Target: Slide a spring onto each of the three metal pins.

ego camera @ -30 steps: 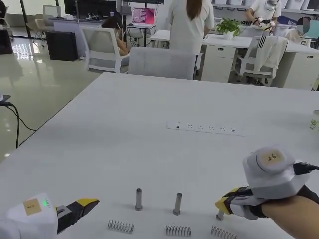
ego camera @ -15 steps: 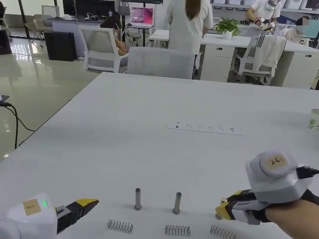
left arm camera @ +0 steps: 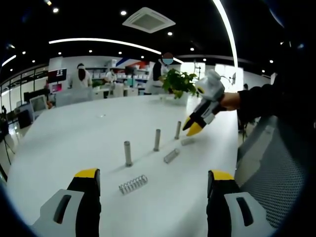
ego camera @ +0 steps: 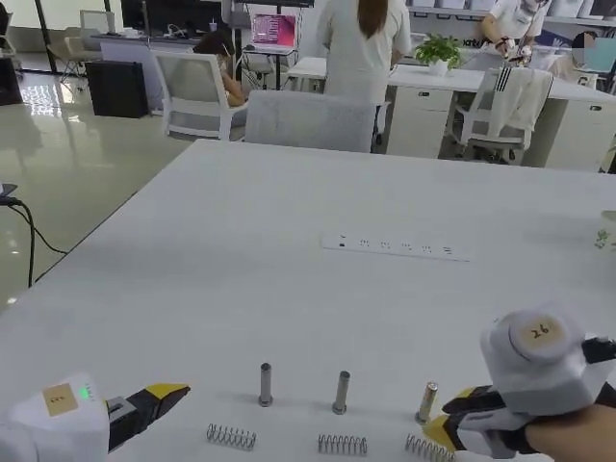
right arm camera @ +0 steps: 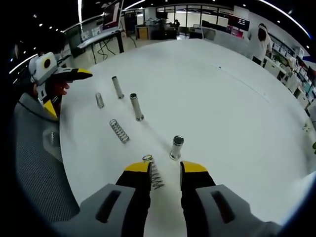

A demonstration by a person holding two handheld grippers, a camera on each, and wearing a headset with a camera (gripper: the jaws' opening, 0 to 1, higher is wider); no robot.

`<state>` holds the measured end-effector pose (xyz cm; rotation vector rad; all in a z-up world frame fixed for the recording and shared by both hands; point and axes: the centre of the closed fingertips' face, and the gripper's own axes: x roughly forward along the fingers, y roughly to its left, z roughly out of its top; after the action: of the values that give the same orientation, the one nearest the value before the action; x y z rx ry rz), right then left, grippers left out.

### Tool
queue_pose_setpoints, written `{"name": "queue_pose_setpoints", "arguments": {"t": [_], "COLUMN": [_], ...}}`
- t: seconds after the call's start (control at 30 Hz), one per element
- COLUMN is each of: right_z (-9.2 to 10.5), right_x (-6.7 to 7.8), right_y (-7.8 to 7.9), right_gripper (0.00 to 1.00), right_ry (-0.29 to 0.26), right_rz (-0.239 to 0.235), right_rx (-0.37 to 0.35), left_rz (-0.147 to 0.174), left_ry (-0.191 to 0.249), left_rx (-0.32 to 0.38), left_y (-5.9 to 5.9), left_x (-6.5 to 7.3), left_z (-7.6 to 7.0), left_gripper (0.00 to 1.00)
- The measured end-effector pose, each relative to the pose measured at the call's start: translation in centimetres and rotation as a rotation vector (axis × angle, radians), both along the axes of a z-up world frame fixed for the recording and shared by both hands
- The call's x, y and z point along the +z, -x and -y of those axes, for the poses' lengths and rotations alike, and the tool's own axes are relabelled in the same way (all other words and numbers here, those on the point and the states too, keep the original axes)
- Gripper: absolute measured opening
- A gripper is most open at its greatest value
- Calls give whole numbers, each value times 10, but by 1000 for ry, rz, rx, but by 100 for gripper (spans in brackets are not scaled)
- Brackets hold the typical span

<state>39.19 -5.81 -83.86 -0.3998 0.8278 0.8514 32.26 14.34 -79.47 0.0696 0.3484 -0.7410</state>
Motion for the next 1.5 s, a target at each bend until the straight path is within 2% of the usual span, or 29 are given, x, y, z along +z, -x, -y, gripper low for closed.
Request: {"name": "queue_pose_setpoints", "arguments": {"t": [0.37,0.77,1.0,1.5], "right_z": [3,6,7,3], "right_x": [-14,-22,-27,-23], "right_y": [17,25,27,29], "right_gripper": [18,14,11,9], "right_ry": [47,92,119,128], "right_rz": [-47,-71,-73,-60], "right_rx": [51,88,112,152], "left_rz": [-1,-3,-2,-6], "left_ry": [1,2,3,5], "left_rx": [-1,-5,-3,-8], "left_y": [1,1,1,2], "left_x": [0,-1,0,0], "left_z": [0,1,1,1], "left_gripper": [86,86,85,83]}}
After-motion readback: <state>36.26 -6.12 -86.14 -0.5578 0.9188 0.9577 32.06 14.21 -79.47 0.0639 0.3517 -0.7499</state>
